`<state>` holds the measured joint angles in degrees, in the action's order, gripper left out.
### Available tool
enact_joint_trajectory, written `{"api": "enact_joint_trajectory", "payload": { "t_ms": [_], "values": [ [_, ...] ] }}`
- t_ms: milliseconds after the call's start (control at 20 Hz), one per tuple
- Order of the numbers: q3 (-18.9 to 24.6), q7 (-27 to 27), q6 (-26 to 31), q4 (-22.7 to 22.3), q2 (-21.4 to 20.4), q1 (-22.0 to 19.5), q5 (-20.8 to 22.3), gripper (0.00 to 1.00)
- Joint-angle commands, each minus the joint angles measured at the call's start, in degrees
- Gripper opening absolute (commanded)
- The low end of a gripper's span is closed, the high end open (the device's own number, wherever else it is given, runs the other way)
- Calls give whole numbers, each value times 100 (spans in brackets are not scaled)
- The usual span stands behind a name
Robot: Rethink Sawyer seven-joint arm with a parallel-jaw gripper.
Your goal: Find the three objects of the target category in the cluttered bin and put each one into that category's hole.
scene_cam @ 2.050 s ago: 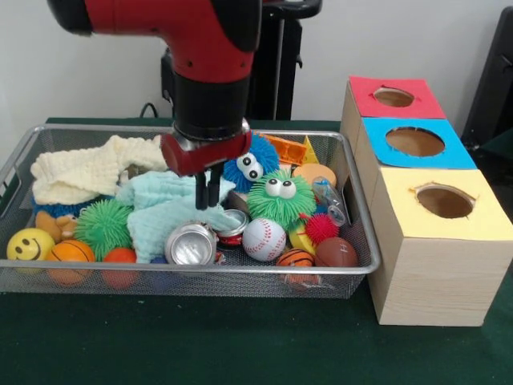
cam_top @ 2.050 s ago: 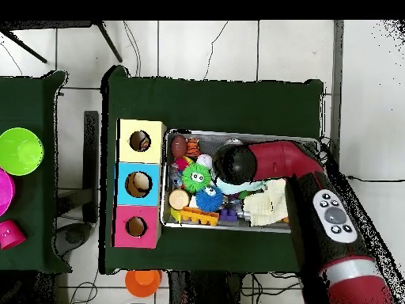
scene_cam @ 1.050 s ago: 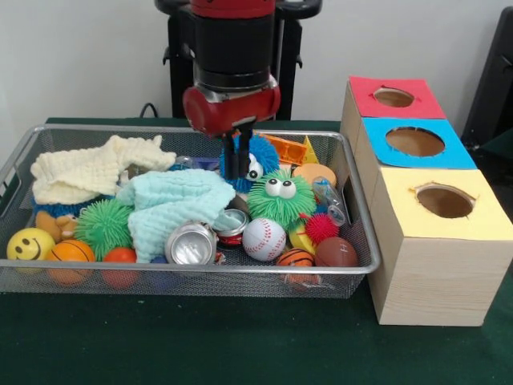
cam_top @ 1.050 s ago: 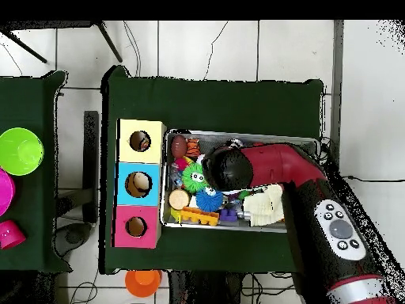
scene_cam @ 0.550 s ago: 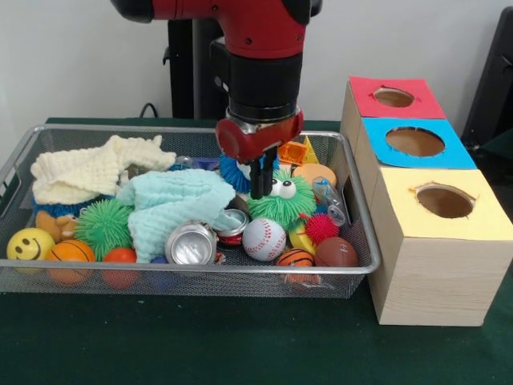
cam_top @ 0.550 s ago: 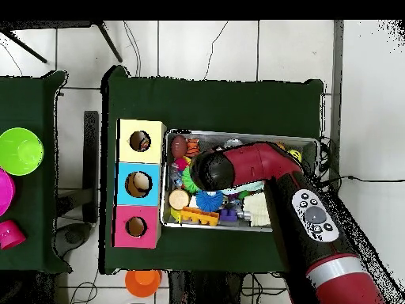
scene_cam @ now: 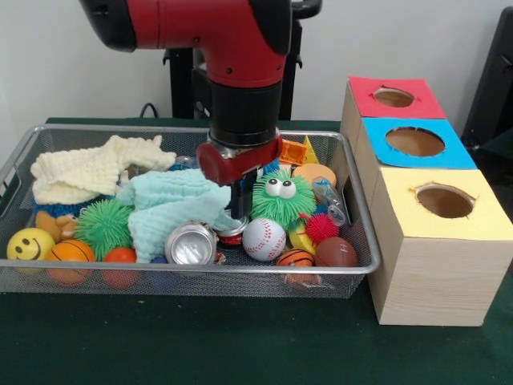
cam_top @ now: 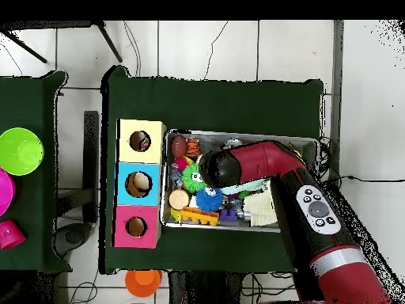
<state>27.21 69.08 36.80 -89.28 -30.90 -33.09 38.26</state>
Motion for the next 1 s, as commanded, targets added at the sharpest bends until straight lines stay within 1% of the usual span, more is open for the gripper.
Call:
{"api": "enact_joint_trajectory", "payload": {
  "t_ms": [50, 200, 350, 500, 650, 1000],
  "values": [
    [352, -705, -267, 279, 620, -470, 193, 0],
    [457, -781, -288, 319, 913, -565, 204, 0],
    [372, -766, -268, 444, 1030, -509, 375, 0],
    [374, -732, -76, 583, 1147, -523, 281, 0],
    [431, -787, -128, 722, 1331, -578, 288, 0],
    [503, -742, -206, 747, 1368, -645, 305, 0]
  ]
}}
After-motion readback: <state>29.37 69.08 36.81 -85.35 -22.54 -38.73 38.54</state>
